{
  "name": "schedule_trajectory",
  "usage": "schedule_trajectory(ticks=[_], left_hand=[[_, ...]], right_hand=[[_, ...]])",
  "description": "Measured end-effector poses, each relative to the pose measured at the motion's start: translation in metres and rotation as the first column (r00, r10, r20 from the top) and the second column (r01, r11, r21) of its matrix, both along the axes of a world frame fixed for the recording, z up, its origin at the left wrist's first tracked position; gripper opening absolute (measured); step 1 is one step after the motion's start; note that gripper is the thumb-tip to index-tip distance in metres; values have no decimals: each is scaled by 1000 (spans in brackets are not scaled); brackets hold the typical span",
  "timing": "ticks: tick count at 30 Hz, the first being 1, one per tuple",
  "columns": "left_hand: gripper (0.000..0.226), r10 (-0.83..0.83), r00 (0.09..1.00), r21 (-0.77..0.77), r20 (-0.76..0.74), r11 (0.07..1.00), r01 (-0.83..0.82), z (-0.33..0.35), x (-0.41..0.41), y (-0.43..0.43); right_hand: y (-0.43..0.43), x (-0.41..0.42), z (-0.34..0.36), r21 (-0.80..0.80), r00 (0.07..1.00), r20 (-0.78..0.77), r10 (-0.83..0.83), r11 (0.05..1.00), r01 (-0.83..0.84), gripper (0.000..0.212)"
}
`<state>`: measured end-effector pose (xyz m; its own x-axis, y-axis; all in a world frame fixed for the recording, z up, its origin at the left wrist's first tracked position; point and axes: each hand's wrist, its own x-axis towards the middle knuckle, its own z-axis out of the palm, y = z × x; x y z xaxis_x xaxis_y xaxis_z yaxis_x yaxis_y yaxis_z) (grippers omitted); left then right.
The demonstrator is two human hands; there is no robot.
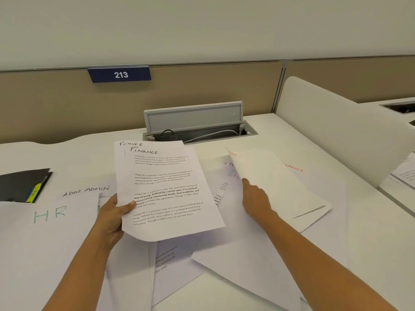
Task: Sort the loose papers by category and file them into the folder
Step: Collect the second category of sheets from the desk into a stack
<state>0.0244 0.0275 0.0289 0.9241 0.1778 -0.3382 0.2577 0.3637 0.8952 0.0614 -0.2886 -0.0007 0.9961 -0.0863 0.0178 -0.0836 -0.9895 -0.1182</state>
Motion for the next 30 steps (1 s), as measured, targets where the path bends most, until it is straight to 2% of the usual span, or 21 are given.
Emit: schedule_trajectory(ticks=[7, 13, 17, 21, 25, 28, 30], left_hand=[[45, 0, 1000, 15, -21, 1000, 0, -8, 5, -7], [46, -3, 999, 16, -32, 1000, 3, -11, 6, -8], [46, -8, 1000, 21, -26, 1000, 9, -10, 5, -7], [45, -9, 1000, 25, -21, 1000, 10, -9, 5, -5], [44, -3, 1000, 22, -14, 1000, 4, -8, 4, -1], [38, 10, 1000, 17, -6, 1000, -10, -5, 3, 4], [32, 32, 999, 18, -1, 999, -32, -2, 2, 8]], right_hand=[[-61, 11, 22, 92, 980, 100, -174, 982, 165, 50], [-78, 9, 21, 143, 972, 47, -232, 964, 223, 50], [-63, 9, 14, 233, 974, -5, -227, 947, 222, 50], [-38, 12, 12, 222, 991, 6, -133, 967, 128, 47], [-2, 10, 8, 243, 998, -23, 63, 969, -55, 52], [24, 6, 1, 288, 978, -120, 171, 949, -131, 64], [30, 3, -5, 251, 953, -203, 227, 952, -173, 69]])
